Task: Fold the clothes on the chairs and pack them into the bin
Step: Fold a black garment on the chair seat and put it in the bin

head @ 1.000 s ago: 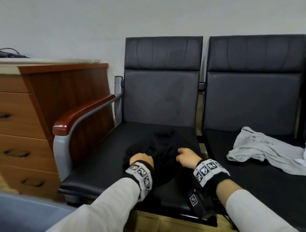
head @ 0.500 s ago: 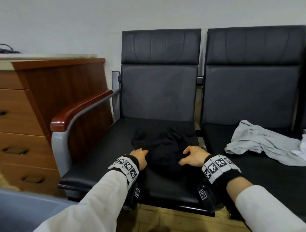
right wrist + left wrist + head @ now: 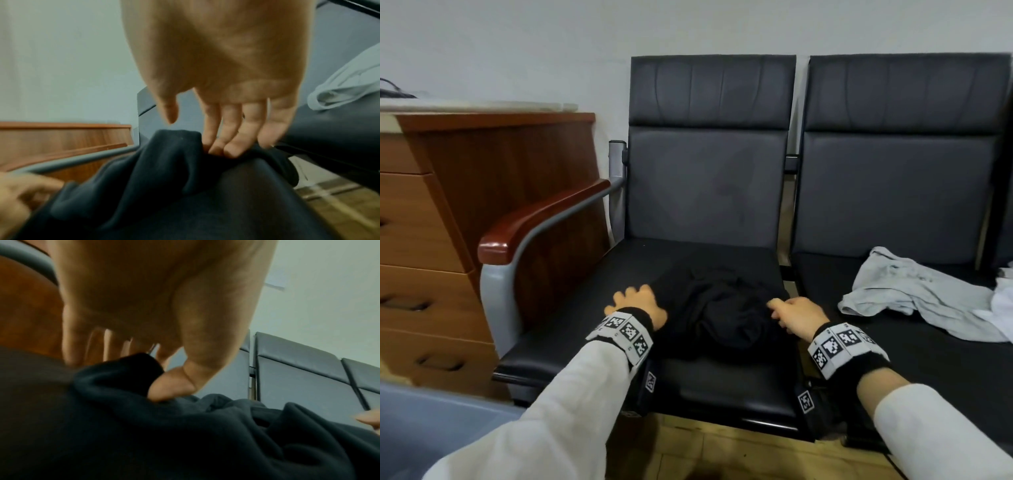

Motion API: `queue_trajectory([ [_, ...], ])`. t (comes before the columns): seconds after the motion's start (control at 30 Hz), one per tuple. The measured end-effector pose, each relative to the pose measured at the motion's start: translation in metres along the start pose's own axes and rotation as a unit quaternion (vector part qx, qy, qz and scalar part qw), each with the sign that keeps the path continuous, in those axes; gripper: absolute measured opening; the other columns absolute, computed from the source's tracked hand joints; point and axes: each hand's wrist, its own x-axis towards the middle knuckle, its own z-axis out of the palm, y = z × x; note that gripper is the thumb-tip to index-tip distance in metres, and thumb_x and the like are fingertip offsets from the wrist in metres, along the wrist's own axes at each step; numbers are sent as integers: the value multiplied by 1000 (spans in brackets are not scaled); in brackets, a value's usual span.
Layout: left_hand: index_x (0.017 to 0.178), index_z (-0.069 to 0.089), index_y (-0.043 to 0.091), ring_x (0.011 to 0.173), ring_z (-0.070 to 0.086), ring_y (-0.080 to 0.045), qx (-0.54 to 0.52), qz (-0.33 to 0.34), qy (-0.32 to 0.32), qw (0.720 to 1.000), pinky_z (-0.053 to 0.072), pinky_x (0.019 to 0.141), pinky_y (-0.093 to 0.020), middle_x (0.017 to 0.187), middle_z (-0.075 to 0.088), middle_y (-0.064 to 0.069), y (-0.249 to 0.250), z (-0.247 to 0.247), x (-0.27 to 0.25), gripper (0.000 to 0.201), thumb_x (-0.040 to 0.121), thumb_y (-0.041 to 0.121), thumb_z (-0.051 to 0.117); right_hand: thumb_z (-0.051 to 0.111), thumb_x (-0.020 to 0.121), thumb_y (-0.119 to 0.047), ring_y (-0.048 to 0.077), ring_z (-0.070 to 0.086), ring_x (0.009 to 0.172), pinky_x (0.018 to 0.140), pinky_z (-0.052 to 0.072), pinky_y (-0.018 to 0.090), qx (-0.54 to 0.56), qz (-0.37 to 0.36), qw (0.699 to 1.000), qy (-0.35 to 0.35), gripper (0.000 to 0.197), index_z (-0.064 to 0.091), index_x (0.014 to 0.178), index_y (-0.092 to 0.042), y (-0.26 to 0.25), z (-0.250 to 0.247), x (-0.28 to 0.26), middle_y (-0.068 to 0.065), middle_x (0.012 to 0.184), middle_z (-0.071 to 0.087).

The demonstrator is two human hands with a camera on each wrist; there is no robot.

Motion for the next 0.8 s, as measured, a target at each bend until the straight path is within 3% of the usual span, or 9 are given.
queue_trajectory([
  [0.07,135,44,17,130,39,-32,45,-6,-56,997,36,108,-41,141,40,-12,-12,5,7,55,83,30,54,71,68,-58,24,66,90,88,50,35,24,-7,996,-84,44,62,71,-14,4,4,2,6,90,71],
  [0.13,125,56,16,120,52,-30,16,6,-40,999,44,100,-34,132,52,-11,-21,4,11,43,82,23,57,81,67,-44,18,64,86,85,49,30,1,-36,992,-121,37,57,68,-17,12,3,4,-3,79,65],
  [0.23,109,64,15,105,61,-29,-45,-14,27,999,50,86,-32,116,62,-12,-33,-4,11,26,83,15,60,79,73,-30,18,59,74,78,48,32,48,-52,994,-78,36,49,58,-18,18,-3,6,-2,68,58],
  [0.37,106,65,11,103,61,-33,-176,-75,81,978,49,88,-34,110,65,-15,-52,-10,12,23,86,21,64,66,88,-20,31,65,98,95,50,44,233,-43,971,20,10,63,89,-10,23,-13,10,15,101,69],
  [0.47,81,64,4,88,64,-32,-375,-84,75,920,54,81,-33,93,67,-17,-58,-13,18,20,85,24,66,59,93,-15,31,63,103,91,51,47,388,12,921,-21,22,59,112,-4,21,-18,3,16,110,65],
  [0.57,75,54,7,68,55,-24,-584,-121,37,802,49,52,-29,80,58,-13,-58,-19,13,19,87,19,62,60,90,-9,24,67,83,69,53,34,461,34,887,-21,7,66,94,-8,21,-28,1,12,90,70],
  [0.63,80,51,13,69,55,-21,-647,-142,13,749,44,55,-30,79,56,-8,-62,-20,13,15,87,21,61,63,87,-13,24,67,80,65,53,33,509,58,859,-7,8,67,92,-9,25,-34,1,10,83,72],
  [0.73,84,51,17,71,57,-18,-667,-142,2,732,44,61,-27,81,58,-4,-69,-18,16,12,87,21,62,62,88,-21,26,64,83,64,54,35,551,89,830,12,17,65,97,-6,30,-38,0,13,88,70],
  [0.8,83,53,17,70,56,-17,-670,-140,4,729,43,61,-26,81,59,-3,-72,-16,17,12,87,20,64,55,93,-21,25,63,79,55,57,32,581,96,808,8,17,62,91,-6,33,-41,-3,12,71,72],
])
